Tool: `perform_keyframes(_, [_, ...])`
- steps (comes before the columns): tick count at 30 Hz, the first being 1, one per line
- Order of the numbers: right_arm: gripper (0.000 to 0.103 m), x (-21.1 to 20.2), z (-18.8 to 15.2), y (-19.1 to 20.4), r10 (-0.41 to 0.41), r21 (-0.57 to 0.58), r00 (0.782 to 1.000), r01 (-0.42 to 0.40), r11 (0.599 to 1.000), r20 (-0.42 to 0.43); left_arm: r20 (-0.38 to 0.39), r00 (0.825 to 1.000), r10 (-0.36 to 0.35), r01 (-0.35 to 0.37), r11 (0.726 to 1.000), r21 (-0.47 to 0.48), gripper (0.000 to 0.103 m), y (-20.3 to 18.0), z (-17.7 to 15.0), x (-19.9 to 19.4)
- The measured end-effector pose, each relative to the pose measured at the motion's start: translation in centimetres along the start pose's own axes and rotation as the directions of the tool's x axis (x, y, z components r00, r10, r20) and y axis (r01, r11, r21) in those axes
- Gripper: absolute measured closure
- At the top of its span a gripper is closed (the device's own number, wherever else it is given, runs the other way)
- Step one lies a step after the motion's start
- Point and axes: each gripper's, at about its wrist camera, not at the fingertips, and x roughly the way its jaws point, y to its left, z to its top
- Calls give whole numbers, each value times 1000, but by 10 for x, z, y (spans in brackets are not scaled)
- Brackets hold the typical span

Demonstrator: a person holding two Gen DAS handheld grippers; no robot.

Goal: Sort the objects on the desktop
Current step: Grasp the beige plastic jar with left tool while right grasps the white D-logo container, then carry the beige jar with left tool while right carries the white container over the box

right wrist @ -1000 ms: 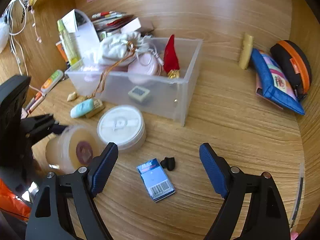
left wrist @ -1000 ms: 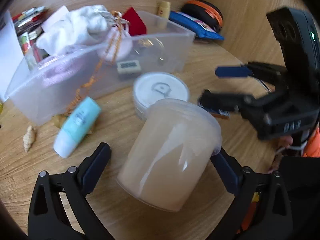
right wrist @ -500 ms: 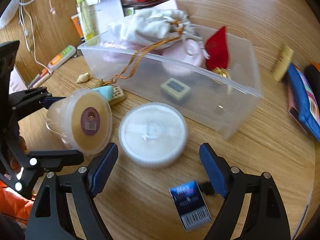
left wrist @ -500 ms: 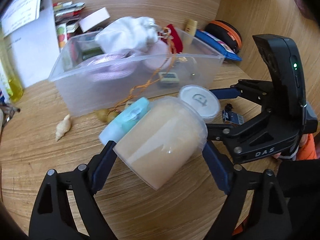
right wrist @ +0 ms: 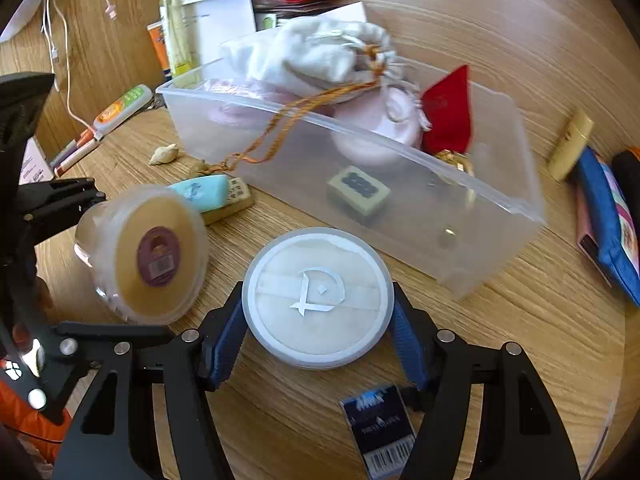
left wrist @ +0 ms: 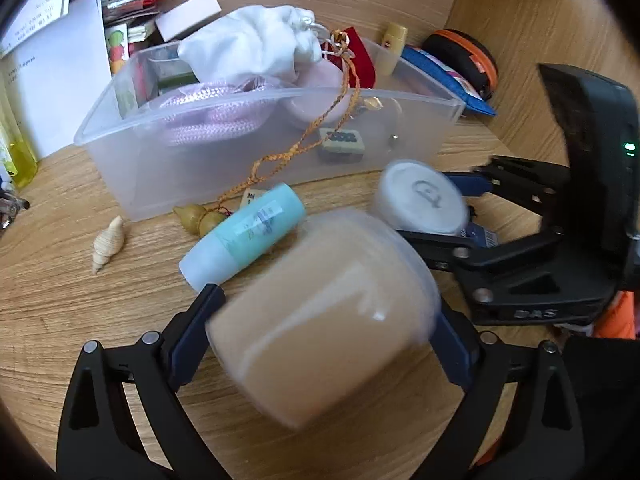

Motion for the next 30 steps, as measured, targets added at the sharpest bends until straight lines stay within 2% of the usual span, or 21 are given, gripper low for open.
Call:
perform_keyframes(2, [41,-7,-4,-6,-1,18,1000,1,1000,13,13,1000,20,-20,1000,-4,7,-3,0,1])
perform_keyframes(4, [41,-14,-8,-13,-6,38,1000,5,999,27,25,999,40,-40,999,4,14,-7,-3,1])
perform_keyframes(9, [41,-26,-13,-25,-1,82,998,-4,997,59,53,990,130,-130,992,-2,14,-17,-10,-4])
perform_keyframes(13, [41,-30,-13,-26,12,92,997,-19,996,82,63,985,160,-160,987,-1,14,-18,-15,-9])
perform_keyframes(17, [41,-36,-9,-27,23,88,994,-33,996,107,84,984,157,-155,987,-28,14,-15,-13,-16])
perform_keyframes(23, [41,-49,-3,-27,25,90,988,-39,995,153,144,972,188,-186,982,-24,14,-17,-5,-27])
perform_keyframes(30, [41,-61,5,-27,11,106,981,-32,994,192,183,966,181,-174,983,-56,14,-10,4,-35])
